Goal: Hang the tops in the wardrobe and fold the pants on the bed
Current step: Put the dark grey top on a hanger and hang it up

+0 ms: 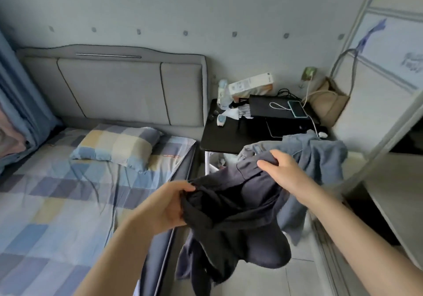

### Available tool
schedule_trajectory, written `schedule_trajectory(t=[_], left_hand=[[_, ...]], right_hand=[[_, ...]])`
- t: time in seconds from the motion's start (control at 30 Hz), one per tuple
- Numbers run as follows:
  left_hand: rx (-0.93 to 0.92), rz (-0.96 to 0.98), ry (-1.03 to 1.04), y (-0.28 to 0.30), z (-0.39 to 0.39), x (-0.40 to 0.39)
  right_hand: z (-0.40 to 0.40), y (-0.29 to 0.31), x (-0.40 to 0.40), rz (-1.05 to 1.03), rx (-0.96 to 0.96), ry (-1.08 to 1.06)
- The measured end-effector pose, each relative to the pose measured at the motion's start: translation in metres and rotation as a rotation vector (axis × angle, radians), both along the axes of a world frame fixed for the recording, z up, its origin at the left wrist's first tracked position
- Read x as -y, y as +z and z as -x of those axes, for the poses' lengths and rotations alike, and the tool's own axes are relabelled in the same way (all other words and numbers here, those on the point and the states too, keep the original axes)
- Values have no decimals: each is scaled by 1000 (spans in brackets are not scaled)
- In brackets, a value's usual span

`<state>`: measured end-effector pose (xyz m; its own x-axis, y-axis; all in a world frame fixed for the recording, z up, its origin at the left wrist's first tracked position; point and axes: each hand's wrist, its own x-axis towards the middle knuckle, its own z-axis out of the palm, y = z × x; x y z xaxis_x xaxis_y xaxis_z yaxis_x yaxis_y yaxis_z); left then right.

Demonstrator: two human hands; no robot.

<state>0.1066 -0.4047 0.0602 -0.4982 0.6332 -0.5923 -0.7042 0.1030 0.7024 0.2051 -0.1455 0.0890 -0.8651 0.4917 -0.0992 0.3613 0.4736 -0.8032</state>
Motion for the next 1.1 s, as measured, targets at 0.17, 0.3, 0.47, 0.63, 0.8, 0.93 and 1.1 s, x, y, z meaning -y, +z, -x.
schedule_trajectory(t=[0.17,0.3,0.47,0.63,0.8,0.93,1.1], left_hand=[[-400,139,-102,29,-29,-113],[-712,233,-137,41,-64,-206],[-1010,69,-226,59,-103,-291],[-1199,-15,-310,65,-114,-343],[-1429,103,-414,49,-100,-409],[-1607,96,-646,26,-94,-471],[-1297,-69,-1192,9,-102,-560]], right_hand=[[-53,-17,-72,-275,199,137],[-103,-50,-111,-543,485,151],[-136,-69,-145,-388,414,-12],[-163,-75,-188,-243,309,-378],[-205,-56,-261,-82,-57,-822],[-215,-21,-296,-63,-278,-945],[-194,27,-330,-187,-313,-874]])
